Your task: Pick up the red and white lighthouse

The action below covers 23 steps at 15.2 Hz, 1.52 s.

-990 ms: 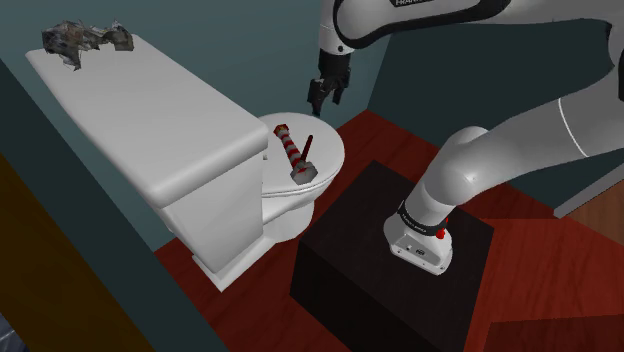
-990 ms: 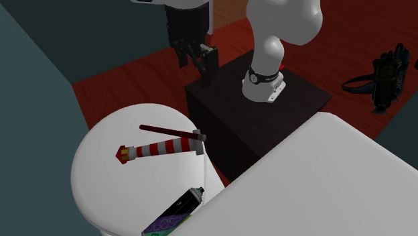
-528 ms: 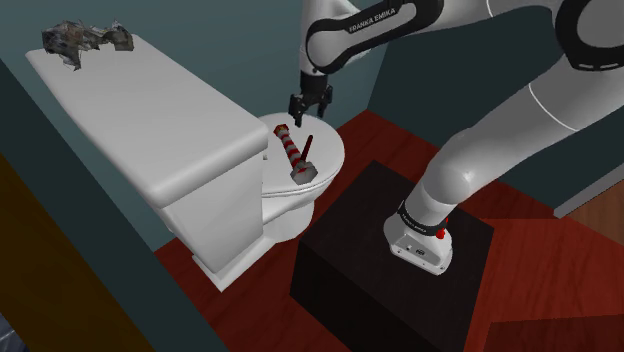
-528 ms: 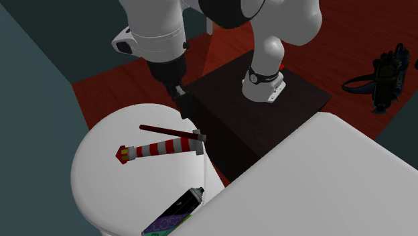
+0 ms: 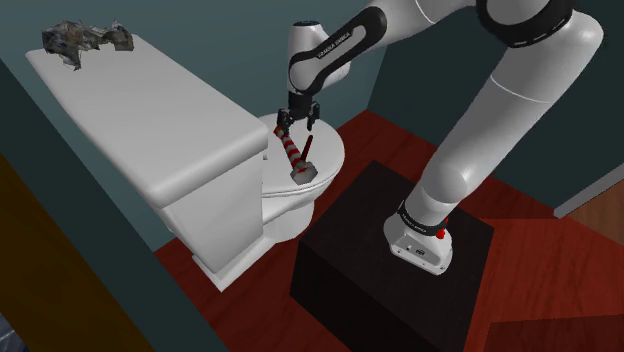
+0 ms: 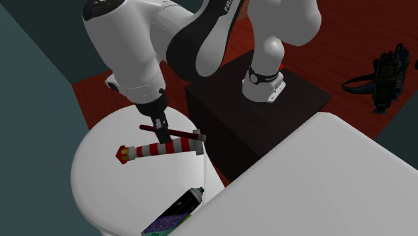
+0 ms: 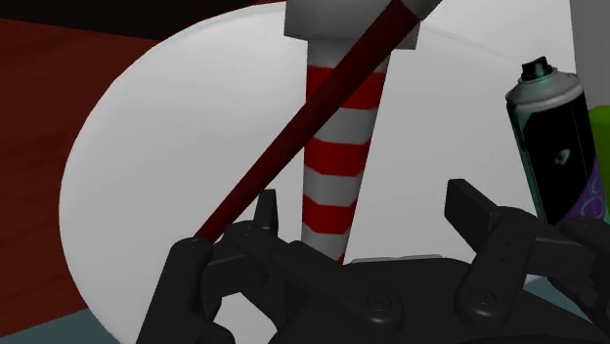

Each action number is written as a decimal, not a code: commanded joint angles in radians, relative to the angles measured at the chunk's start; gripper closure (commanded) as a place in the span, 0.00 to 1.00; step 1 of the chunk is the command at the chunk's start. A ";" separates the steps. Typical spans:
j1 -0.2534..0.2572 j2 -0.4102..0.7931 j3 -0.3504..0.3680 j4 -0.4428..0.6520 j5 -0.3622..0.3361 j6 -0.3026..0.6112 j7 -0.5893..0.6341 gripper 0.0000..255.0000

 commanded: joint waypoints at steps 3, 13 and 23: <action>-0.012 0.166 -0.018 0.072 -0.015 0.089 0.068 0.00; -0.009 0.325 -0.035 0.109 -0.030 0.210 0.102 0.00; -0.007 0.329 -0.034 0.115 -0.031 0.208 0.103 1.00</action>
